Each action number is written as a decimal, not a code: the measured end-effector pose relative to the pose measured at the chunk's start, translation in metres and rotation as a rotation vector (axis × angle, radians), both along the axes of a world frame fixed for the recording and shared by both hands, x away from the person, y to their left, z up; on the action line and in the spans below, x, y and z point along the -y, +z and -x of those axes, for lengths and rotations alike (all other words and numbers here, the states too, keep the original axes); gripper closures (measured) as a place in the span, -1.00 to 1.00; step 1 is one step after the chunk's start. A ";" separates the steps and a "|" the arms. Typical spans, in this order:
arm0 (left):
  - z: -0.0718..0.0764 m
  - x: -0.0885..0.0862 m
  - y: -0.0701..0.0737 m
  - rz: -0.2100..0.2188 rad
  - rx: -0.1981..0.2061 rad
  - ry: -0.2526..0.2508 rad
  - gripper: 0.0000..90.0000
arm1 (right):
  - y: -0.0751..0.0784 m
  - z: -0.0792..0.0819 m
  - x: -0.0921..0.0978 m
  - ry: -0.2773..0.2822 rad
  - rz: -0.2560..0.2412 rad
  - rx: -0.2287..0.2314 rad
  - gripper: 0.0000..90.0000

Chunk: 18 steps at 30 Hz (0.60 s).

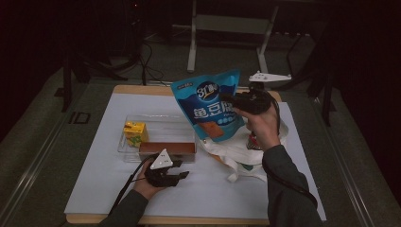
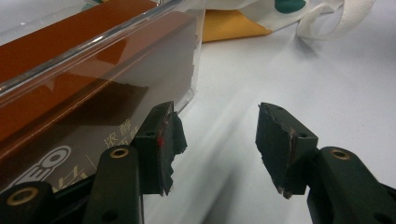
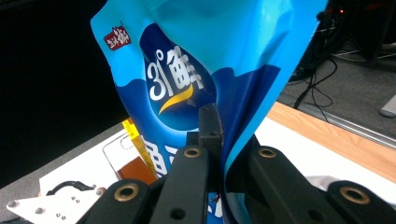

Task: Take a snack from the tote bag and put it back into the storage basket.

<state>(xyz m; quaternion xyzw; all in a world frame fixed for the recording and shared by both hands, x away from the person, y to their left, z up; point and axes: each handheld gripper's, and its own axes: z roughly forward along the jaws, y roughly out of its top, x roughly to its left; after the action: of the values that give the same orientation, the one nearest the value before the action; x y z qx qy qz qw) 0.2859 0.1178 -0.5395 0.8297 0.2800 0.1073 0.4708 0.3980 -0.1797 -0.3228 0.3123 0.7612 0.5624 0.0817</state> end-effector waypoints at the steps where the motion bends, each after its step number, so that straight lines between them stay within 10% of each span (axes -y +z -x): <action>1: 0.000 0.000 0.000 0.000 0.001 0.000 0.06 | 0.000 0.000 -0.002 0.002 -0.002 -0.001 0.97; 18: 0.000 0.000 0.000 0.000 0.000 -0.001 0.07 | 0.004 -0.005 -0.033 0.028 -0.050 -0.014 0.97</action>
<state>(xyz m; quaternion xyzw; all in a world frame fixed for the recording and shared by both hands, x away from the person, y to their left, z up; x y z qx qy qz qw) 0.2859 0.1179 -0.5394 0.8299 0.2796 0.1074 0.4707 0.4026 -0.1462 -0.3191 0.3077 0.7517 0.5802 0.0605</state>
